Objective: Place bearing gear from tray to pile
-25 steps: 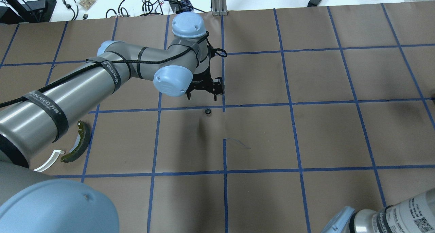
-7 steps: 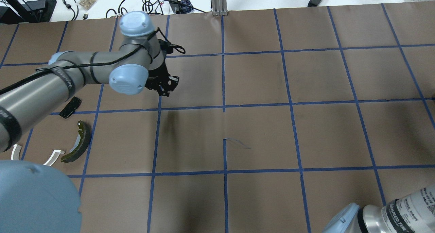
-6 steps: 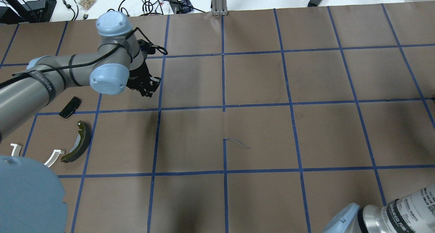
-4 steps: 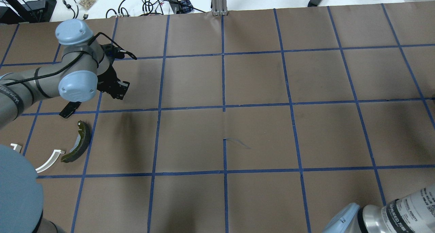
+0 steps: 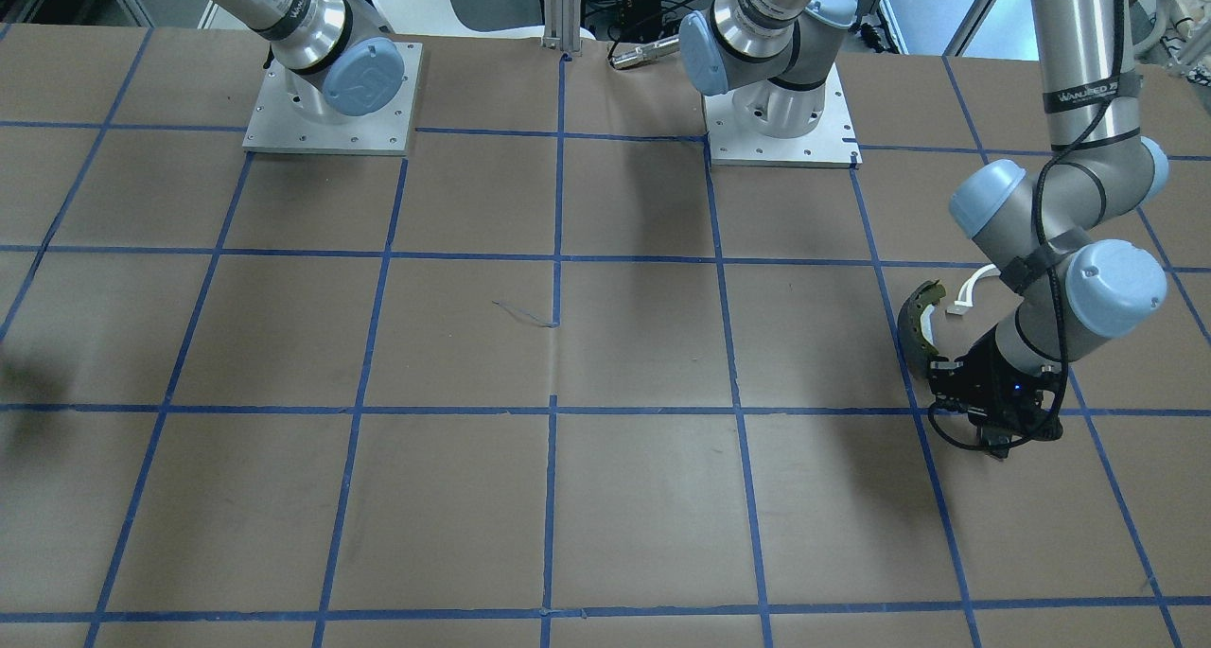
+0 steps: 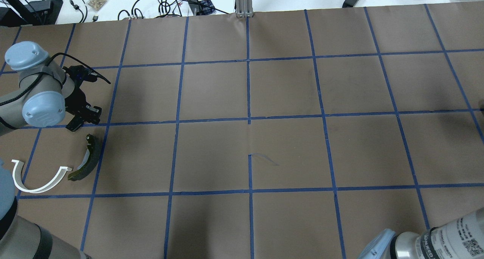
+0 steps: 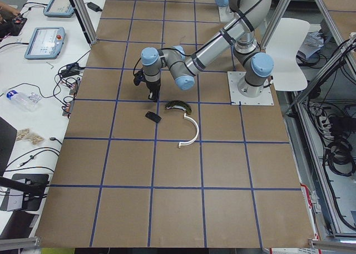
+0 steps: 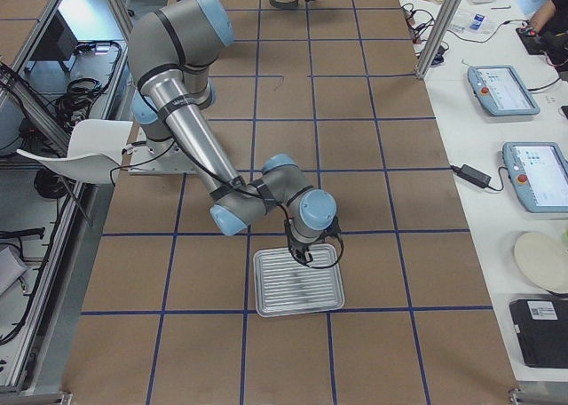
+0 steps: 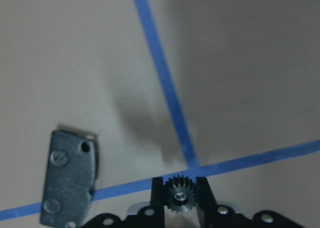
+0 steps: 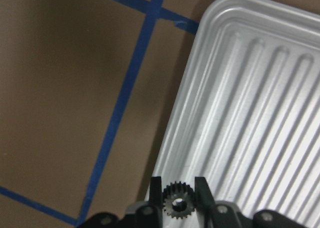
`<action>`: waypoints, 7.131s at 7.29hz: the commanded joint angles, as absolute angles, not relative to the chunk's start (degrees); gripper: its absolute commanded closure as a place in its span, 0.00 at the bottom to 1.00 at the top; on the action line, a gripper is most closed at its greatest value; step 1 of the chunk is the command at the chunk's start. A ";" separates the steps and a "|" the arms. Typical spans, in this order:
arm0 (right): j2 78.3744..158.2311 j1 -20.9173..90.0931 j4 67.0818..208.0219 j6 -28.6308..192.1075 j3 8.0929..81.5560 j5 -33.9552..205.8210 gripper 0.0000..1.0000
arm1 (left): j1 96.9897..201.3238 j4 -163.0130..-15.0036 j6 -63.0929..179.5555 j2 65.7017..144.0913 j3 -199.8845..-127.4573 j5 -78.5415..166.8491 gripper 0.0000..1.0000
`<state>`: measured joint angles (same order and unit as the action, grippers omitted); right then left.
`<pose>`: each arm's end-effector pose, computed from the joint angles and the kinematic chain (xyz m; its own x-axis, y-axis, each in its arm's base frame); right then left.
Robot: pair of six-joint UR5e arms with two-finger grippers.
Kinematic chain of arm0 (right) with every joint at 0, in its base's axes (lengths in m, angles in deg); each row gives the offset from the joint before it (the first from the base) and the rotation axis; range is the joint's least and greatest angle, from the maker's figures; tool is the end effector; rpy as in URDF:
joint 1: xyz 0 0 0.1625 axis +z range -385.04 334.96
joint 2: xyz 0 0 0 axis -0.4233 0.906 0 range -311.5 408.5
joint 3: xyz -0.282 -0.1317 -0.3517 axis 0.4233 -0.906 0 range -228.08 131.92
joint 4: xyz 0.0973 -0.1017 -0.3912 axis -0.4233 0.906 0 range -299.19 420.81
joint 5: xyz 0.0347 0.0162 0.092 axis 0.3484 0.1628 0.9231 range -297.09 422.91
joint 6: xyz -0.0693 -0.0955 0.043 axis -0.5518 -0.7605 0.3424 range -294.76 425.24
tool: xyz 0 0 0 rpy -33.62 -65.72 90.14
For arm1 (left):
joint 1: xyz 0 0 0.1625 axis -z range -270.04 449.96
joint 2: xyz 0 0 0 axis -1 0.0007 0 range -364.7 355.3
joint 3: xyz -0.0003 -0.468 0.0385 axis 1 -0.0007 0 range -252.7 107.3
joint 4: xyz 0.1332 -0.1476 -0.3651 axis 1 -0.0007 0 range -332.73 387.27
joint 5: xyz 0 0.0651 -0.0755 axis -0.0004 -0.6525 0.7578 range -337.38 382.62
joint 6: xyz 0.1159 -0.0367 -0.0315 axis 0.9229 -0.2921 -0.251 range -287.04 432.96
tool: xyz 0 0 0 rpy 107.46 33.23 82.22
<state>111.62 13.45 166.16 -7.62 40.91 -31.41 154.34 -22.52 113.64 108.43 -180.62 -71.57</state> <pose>-0.4252 -0.4963 0.2683 -0.9215 -0.3572 -0.1525 -0.3765 0.9180 0.1246 0.1386 -0.5760 0.2091 -0.9642 0.2614 -0.0458 0.2586 0.9642 0.0588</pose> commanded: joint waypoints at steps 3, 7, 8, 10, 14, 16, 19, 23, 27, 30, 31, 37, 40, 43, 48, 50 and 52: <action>122.23 39.75 153.00 31.47 40.78 -30.52 0.93 | 155.25 -23.53 113.66 108.16 -179.49 -71.51 0.00; 121.02 70.86 162.25 76.29 41.30 -27.11 0.93 | 165.61 -30.11 106.38 104.91 -175.09 -70.64 0.00; 119.35 75.54 164.58 83.62 41.22 -25.44 0.93 | 166.94 -30.47 102.44 103.94 -175.01 -70.02 0.00; 112.34 86.09 175.19 94.10 40.95 -26.29 0.94 | 170.10 -30.73 96.28 102.97 -175.27 -68.35 0.00; 108.52 87.11 183.59 93.63 40.52 -25.95 0.00 | 177.41 -30.56 85.62 103.14 -175.80 -66.68 0.00; 111.23 82.30 177.84 89.51 37.37 -25.51 0.00 | 178.03 -30.56 82.99 103.58 -175.80 -65.80 0.00; 122.63 70.44 165.51 70.83 35.32 -26.47 0.00 | 186.43 -29.25 69.51 105.68 -174.84 -65.89 0.00; 137.32 66.97 152.04 64.09 37.68 -26.22 0.00 | 199.80 -25.46 54.35 114.97 -167.91 -66.50 0.00; 140.61 66.45 153.55 63.92 39.03 -26.47 0.00 | 201.32 -25.11 53.02 119.31 -164.72 -68.35 0.14; 139.82 66.45 152.65 65.84 38.23 -26.56 0.00 | 201.06 -24.94 53.97 121.33 -163.23 -67.82 0.33; 139.47 66.45 151.08 66.81 37.18 -26.65 0.00 | 200.62 -24.94 54.15 121.34 -163.23 -67.99 0.44; 138.76 66.54 151.15 65.85 36.82 -25.60 0.00 | 200.18 -24.94 54.68 120.55 -164.37 -67.64 0.62; 136.40 66.54 150.20 66.73 33.15 -26.47 0.00 | 200.09 -24.94 54.68 120.99 -164.37 -67.29 0.73; 136.38 66.54 145.53 66.29 31.90 -26.74 0.00 | 196.86 -26.25 59.58 118.71 -164.37 -67.47 0.82; 136.30 66.54 145.97 66.03 31.98 -26.30 0.00 | 176.94 -30.82 88.95 108.17 -170.84 -69.93 0.82; 136.39 66.54 145.97 66.12 31.72 -26.21 0.00 | 166.13 -27.85 102.28 105.79 -174.74 -72.80 0.82; 136.39 66.54 145.88 66.12 31.81 -26.30 0.00 | 159.25 -26.53 113.33 106.30 -174.48 -72.92 0.82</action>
<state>136.38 66.53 145.91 66.10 31.78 -26.32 163.88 -27.67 105.94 106.04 -174.39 -72.55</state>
